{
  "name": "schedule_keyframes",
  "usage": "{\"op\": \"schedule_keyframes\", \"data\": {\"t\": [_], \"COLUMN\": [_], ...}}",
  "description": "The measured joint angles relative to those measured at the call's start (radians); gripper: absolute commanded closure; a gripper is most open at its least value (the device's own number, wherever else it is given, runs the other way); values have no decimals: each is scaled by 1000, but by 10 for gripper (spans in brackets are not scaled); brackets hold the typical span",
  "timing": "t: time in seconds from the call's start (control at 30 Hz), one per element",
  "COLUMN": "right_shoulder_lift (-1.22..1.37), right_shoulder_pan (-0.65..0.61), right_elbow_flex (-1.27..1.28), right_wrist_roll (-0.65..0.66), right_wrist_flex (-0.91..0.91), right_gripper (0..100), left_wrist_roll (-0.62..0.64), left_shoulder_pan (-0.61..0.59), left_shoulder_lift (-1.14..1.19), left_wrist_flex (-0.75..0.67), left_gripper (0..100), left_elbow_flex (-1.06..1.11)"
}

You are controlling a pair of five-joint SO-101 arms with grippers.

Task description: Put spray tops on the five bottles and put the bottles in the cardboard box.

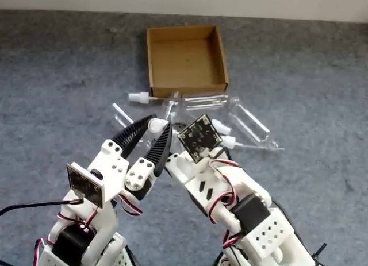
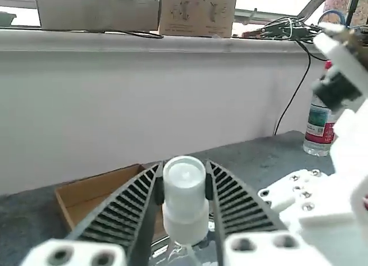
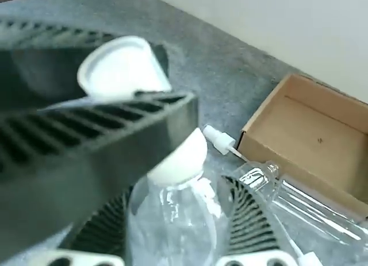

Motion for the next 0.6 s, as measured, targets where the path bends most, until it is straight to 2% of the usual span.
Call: {"op": "schedule_keyframes", "data": {"t": [0.1,0.37,0.6], "right_shoulder_lift": [-21,-34,-41], "right_shoulder_pan": [0,0,-3], "right_elbow_flex": [0,20,58], "right_wrist_roll": [0,2,2], "right_wrist_flex": [17,17,0], "right_gripper": [995,995,995], "left_wrist_roll": [0,0,-5], "left_shoulder_pan": [0,-38,-48], "left_shoulder_lift": [14,224,255], "left_wrist_flex": [3,-6,130], "left_gripper": [840,839,839], "left_elbow_flex": [2,-80,-201]}}
